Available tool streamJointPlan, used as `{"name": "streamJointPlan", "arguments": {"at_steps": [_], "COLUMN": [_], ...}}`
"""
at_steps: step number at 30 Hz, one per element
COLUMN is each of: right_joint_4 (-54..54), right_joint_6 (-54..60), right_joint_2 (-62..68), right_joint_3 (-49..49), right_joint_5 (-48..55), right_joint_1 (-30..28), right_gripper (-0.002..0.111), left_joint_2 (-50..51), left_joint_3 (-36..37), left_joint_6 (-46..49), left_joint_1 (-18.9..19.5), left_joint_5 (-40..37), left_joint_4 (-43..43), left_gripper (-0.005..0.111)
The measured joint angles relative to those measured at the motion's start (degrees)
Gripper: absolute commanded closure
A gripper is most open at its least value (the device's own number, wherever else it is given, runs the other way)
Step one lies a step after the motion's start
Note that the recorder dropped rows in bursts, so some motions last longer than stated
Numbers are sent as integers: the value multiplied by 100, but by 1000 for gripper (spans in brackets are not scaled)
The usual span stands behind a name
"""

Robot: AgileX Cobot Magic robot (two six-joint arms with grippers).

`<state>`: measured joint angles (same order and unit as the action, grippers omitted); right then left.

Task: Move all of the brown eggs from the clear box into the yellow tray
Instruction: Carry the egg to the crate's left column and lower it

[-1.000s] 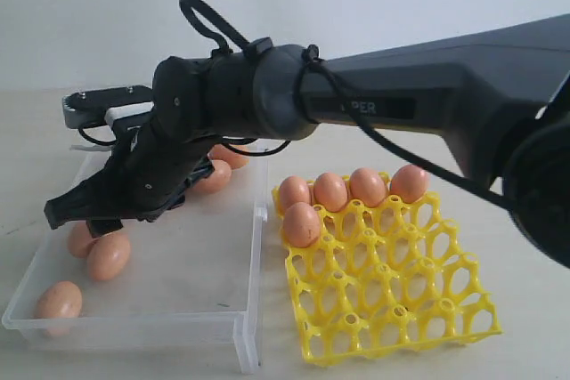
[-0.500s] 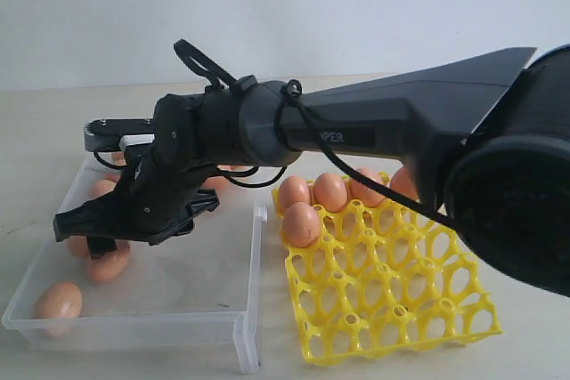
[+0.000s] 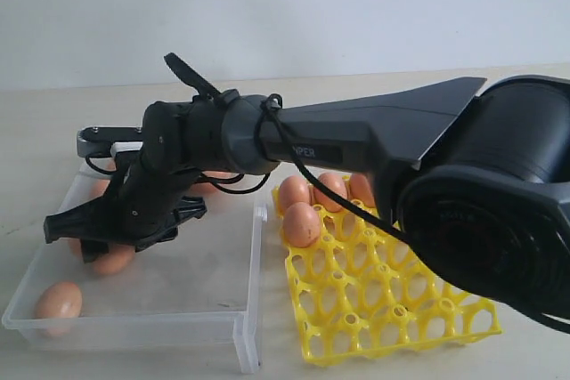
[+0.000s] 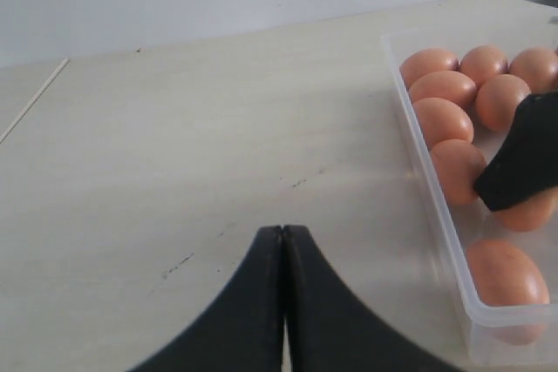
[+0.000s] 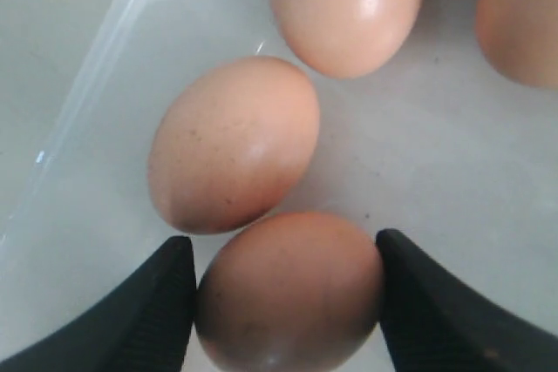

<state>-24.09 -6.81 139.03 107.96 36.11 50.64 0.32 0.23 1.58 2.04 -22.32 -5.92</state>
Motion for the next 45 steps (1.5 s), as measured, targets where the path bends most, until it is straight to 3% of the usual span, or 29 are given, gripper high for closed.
{"name": "streamJointPlan", "arguments": {"at_steps": [9, 16, 21, 25, 31, 36, 41, 45], "right_joint_4": [438, 2643, 4114, 4443, 4236, 2878, 1452, 882], "right_joint_6": [295, -342, -1138, -1393, -1193, 202, 1803, 2425], "right_joint_2": [-135, -842, -1671, -2378, -3265, -3804, -3926, -3915], "right_joint_3": [3, -92, -987, -2127, -3989, -5383, -6132, -6423], "right_joint_5": [229, 457, -4, -616, -2196, -3729, -4572, -4877], "right_joint_1": [0, 0, -52, -220, -701, -1124, -1427, -1535], "right_gripper": [108, 108, 108, 108, 108, 108, 108, 108], "left_joint_2": [0, 0, 0, 0, 0, 0, 0, 0], "left_joint_3": [0, 0, 0, 0, 0, 0, 0, 0], "left_joint_6": [0, 0, 0, 0, 0, 0, 0, 0], "left_joint_1": [0, 0, 0, 0, 0, 0, 0, 0], "left_joint_5": [0, 0, 0, 0, 0, 0, 0, 0], "left_joint_4": [0, 0, 0, 0, 0, 0, 0, 0], "left_gripper": [107, 107, 107, 107, 107, 107, 107, 107]}}
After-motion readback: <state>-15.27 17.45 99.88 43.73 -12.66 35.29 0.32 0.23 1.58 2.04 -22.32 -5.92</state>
